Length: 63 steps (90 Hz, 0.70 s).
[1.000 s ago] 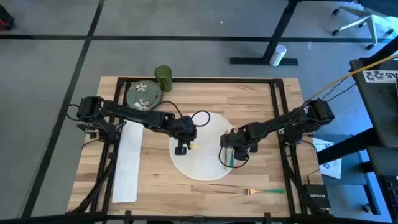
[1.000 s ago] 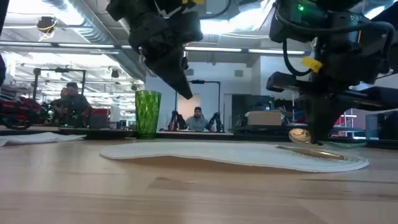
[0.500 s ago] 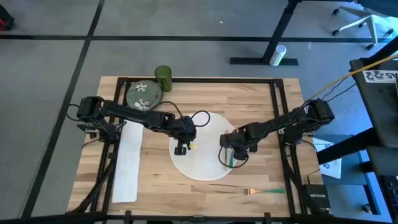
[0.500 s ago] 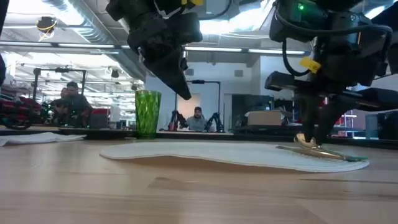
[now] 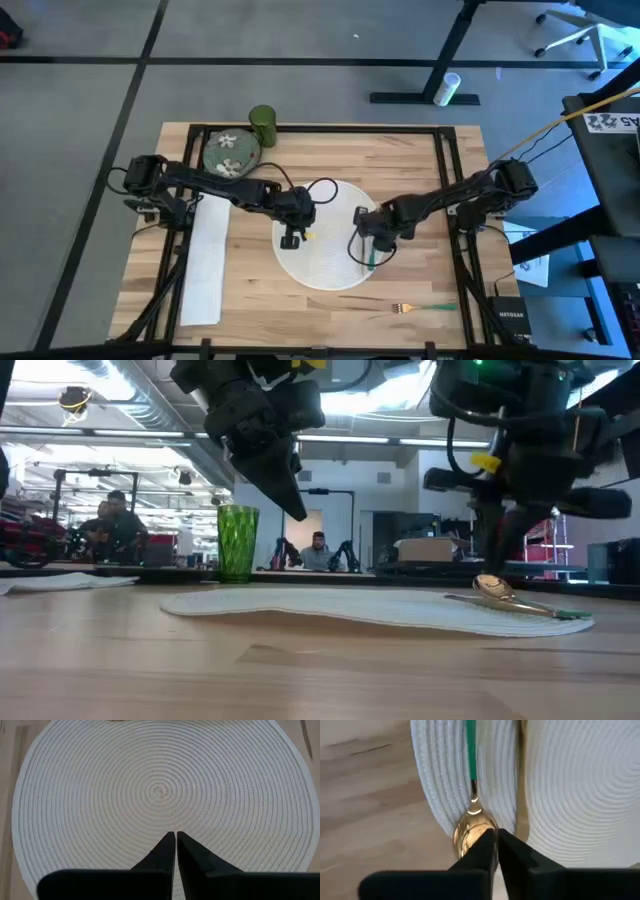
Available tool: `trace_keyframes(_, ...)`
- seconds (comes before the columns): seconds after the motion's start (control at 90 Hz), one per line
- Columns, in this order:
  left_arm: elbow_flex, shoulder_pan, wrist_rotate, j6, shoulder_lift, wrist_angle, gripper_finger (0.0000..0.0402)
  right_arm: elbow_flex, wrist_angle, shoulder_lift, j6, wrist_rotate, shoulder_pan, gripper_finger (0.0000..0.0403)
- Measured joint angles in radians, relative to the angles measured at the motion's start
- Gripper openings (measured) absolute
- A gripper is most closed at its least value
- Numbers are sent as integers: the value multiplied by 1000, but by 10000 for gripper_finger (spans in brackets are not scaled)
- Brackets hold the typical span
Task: Set table place
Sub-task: Put the green spoon on the white table mat to the right of the gold table knife
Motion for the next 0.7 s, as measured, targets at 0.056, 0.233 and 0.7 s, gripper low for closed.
trace_keyframes(0.056,0,0,0,0,0,-3,0,14,-39,0,30,-23,0,5)
trace_keyframes(0.233,0,0,0,1,1,-21,0,3,-100,0,72,-103,-11,0)
trace_keyframes(0.7,0,0,0,13,1,-19,0,-64,-72,0,45,-84,-140,0)
